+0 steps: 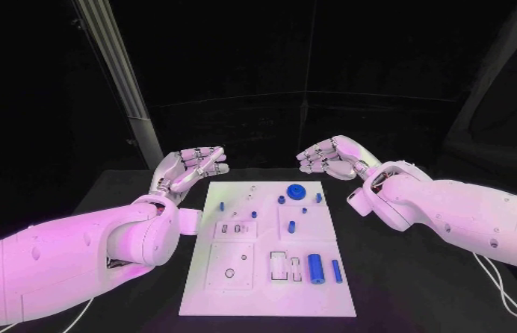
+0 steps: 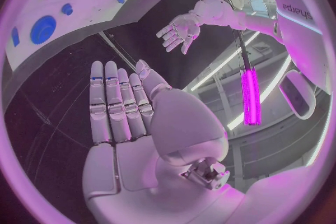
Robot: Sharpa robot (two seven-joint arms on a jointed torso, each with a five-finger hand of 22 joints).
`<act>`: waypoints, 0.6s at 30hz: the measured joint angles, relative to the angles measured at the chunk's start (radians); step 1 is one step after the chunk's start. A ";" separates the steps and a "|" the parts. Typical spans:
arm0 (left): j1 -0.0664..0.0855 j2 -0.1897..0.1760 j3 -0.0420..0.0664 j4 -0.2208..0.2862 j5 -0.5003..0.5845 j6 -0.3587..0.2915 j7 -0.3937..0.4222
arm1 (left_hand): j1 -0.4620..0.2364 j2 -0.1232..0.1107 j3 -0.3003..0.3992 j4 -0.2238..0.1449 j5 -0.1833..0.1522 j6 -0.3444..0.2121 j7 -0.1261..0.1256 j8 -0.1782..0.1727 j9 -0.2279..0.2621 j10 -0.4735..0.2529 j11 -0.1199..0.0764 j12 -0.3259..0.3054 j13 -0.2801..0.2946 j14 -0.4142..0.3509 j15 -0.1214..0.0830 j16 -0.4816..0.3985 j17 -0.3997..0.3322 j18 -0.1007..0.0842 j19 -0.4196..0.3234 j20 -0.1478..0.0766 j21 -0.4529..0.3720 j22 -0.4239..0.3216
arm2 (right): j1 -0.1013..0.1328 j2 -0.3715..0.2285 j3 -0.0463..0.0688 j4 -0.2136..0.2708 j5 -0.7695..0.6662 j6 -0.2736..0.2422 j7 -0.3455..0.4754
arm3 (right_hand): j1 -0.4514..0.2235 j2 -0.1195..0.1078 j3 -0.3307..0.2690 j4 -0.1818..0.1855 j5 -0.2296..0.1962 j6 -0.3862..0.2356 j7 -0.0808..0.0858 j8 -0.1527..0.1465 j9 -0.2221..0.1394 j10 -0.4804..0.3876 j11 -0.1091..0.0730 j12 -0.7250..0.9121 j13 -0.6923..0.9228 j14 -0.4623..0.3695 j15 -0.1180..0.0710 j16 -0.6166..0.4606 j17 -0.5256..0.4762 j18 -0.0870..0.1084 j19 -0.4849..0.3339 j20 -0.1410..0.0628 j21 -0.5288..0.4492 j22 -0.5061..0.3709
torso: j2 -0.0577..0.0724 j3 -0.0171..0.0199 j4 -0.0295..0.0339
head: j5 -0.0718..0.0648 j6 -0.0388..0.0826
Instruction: Assemble the parts on the task board
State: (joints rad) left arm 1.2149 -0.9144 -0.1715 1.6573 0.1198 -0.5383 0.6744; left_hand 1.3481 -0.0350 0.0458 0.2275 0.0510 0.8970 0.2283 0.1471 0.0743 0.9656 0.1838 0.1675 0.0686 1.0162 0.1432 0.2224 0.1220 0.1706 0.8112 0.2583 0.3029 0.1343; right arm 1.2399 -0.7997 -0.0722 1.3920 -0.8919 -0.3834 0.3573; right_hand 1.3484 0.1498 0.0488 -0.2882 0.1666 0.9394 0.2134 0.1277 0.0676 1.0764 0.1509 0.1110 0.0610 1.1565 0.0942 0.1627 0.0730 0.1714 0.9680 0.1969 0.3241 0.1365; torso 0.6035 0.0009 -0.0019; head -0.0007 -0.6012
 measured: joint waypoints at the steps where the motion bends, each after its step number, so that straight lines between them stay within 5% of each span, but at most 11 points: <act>1: 0.000 -0.007 0.000 0.011 -0.001 0.003 0.000 | 0.000 0.000 -0.002 -0.001 0.000 0.006 0.001 0.000 -0.001 0.005 -0.002 0.000 0.000 0.008 -0.001 -0.003 0.001 0.000 0.006 -0.001 0.000 -0.001 | 0.008 0.003 0.000 -0.001 -0.041 0.002 -0.015 | 0.006 -0.006 0.005 0.000 0.002 0.011 -0.003 -0.001 0.000 0.014 -0.005 -0.004 0.000 0.022 -0.006 0.004 0.002 0.000 0.015 -0.007 0.012 0.005 | 0.006 -0.0006 0.0011 | -0.002 0.001; 7: 0.003 -0.030 0.000 0.063 -0.008 0.018 -0.002 | 0.000 0.000 -0.006 -0.006 0.000 0.015 0.002 -0.004 -0.002 0.016 -0.005 0.000 0.000 0.015 -0.005 -0.006 0.002 0.000 0.015 -0.003 0.000 -0.004 | 0.044 0.032 0.001 -0.007 -0.293 0.026 -0.135 | 0.004 -0.037 0.021 0.000 0.002 0.063 -0.024 -0.015 0.000 0.086 -0.031 -0.020 0.000 0.165 -0.048 0.041 0.027 0.000 0.108 -0.052 0.108 0.051 | 0.041 -0.0047 0.0095 | -0.011 0.012; 10: 0.005 -0.036 0.000 0.083 -0.010 0.025 -0.003 | 0.004 0.004 -0.009 -0.009 0.000 0.015 0.002 -0.004 -0.003 0.016 -0.005 -0.005 0.000 0.019 -0.005 -0.006 0.003 0.000 0.018 -0.006 0.000 -0.005 | 0.052 0.049 0.001 -0.010 -0.411 0.044 -0.195 | -0.005 -0.083 0.048 0.000 0.002 0.104 -0.041 -0.039 0.000 0.134 -0.054 -0.047 0.001 0.292 -0.088 0.111 0.087 0.000 0.192 -0.098 0.241 0.121 | 0.059 -0.0067 0.0147 | -0.015 0.020; 18: 0.007 -0.040 0.000 0.107 -0.013 0.039 -0.007 | 0.004 0.004 -0.013 -0.012 0.000 0.015 0.002 -0.011 -0.005 0.016 -0.005 -0.016 -0.003 0.022 -0.006 -0.012 0.004 0.000 0.027 -0.008 0.000 -0.007 | 0.061 0.096 0.001 -0.033 -0.625 0.095 -0.301 | -0.038 -0.116 0.088 0.003 0.002 0.108 -0.044 -0.062 -0.001 0.107 -0.058 -0.047 0.000 0.305 -0.094 0.283 0.209 0.000 0.219 -0.113 0.374 0.198 | 0.104 -0.0081 0.0242 | -0.021 0.029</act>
State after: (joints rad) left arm 1.2219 -0.9542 -0.1718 1.7641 0.1068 -0.4993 0.6675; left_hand 1.3522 -0.0311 0.0333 0.2150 0.0509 0.9118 0.2306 0.1364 0.0696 0.9812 0.1788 0.1514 0.0653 1.0385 0.1377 0.2106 0.1259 0.1703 0.8385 0.2503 0.3029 0.1274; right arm 1.3014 -0.7040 -0.0711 1.3594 -1.5166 -0.2886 0.0559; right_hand 1.3102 0.0341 0.1372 -0.2852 0.1686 1.0474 0.1699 0.0657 0.0667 1.1838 0.0931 0.0639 0.0615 1.4618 -0.0001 0.4454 0.2817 0.1711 1.1871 0.0839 0.6982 0.3342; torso 0.7073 -0.0072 0.0222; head -0.0217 -0.5720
